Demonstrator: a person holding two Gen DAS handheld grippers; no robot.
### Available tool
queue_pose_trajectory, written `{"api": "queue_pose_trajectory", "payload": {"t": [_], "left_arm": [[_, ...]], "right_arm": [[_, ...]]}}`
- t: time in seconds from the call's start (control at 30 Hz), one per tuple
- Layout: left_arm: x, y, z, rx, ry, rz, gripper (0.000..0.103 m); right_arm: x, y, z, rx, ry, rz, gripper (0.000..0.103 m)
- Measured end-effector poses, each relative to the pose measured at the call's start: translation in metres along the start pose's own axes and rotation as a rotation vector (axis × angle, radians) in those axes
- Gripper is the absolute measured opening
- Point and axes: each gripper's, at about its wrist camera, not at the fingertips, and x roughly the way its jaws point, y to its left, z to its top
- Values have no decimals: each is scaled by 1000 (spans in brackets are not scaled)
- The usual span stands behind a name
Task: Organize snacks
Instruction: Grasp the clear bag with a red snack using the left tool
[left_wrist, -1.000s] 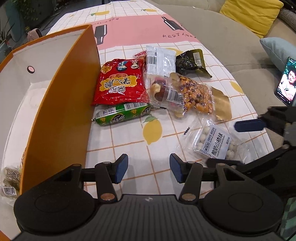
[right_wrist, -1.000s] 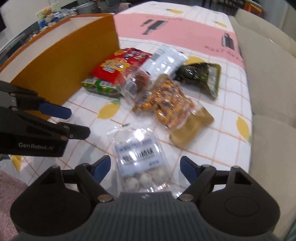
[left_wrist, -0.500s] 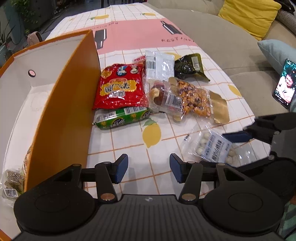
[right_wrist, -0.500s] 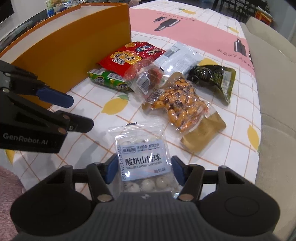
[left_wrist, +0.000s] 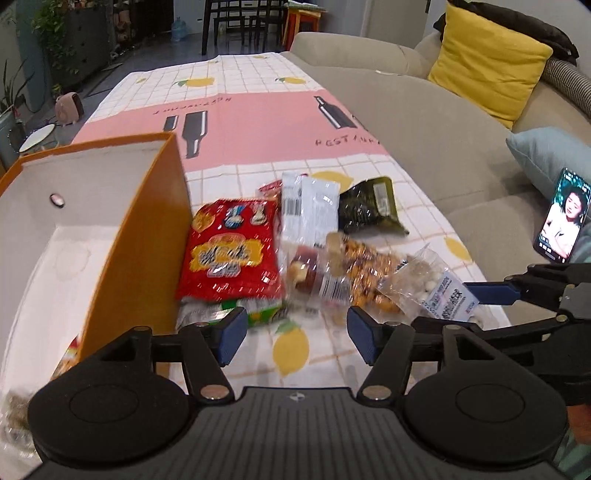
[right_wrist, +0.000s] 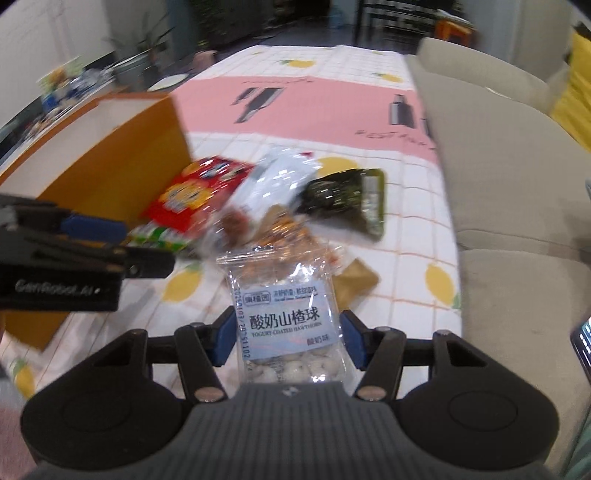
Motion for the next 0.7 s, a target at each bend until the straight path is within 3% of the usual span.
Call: {"api": "queue_pose_trajectory", "payload": {"t": [0.23,0.4,0.6,0.7], "left_arm": [[25,-8,17,34,-16,-1,76],[45,-10,20,60,33,8,74],[52,-12,16,74,57,21,61],[52,-11,17,66,59,7,49]], "right_arm": [[18,-10,7,48,4,-32,57],[24,-17,6,79,11,-29,58],[26,-16,4,76,17,-21,59],[28,-16,3,73,22,-17,59]]}}
